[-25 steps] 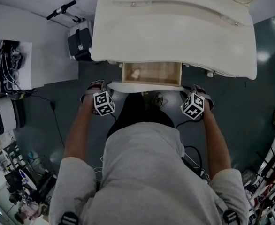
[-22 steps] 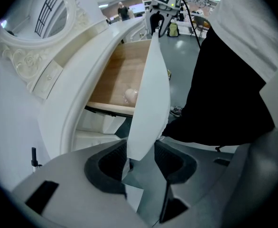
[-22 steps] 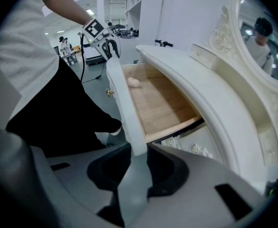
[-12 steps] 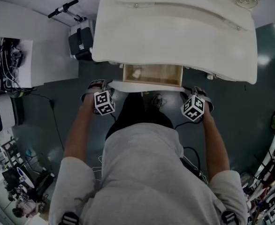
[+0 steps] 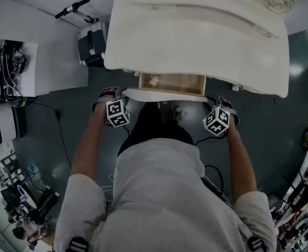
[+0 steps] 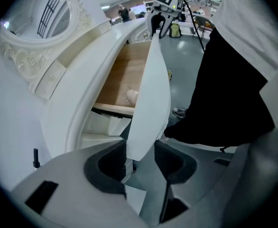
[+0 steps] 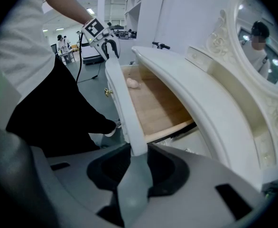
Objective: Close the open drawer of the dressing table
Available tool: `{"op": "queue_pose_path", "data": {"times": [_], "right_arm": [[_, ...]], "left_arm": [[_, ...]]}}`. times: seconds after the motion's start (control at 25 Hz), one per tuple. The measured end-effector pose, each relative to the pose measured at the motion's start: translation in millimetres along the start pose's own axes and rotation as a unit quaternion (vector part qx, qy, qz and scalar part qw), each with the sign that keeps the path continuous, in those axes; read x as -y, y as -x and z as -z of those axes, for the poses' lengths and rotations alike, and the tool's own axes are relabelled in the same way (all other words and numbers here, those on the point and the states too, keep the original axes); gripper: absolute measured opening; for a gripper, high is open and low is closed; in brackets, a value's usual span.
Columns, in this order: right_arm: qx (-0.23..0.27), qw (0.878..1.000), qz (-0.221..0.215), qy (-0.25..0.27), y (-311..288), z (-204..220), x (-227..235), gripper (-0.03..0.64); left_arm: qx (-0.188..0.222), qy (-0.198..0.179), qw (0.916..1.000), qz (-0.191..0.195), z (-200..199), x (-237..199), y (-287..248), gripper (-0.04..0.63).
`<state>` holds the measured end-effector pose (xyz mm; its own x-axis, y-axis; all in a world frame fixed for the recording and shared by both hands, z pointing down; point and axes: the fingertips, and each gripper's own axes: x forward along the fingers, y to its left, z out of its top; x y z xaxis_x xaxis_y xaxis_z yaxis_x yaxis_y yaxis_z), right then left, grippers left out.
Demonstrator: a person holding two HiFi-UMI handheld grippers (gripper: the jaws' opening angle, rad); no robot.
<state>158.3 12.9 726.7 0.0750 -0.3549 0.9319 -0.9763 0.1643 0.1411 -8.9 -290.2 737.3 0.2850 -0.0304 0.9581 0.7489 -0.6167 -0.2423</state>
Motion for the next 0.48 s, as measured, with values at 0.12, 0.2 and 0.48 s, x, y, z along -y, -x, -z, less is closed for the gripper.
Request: {"op": "queue_pose_path", "data": {"times": [0.12,0.2,0.48], "right_arm": [[-0.001,1.0,0.0,-0.001,-1,-2,2,0.115],[0.0,1.0,-0.001,-0.002,-2,-3,4,0.115],[0.001,1.0,0.004,-0.003,-5,-4,12,0.115]], "left_arm": [[0.001,0.001,1.0,0.0,1,-2,-1,0.187],[0.0,0.001,1.0,0.001,2,-4,-1,0.187],[-0.001,0.001,1.0,-0.002,-1,-11,-4,0.187]]}}
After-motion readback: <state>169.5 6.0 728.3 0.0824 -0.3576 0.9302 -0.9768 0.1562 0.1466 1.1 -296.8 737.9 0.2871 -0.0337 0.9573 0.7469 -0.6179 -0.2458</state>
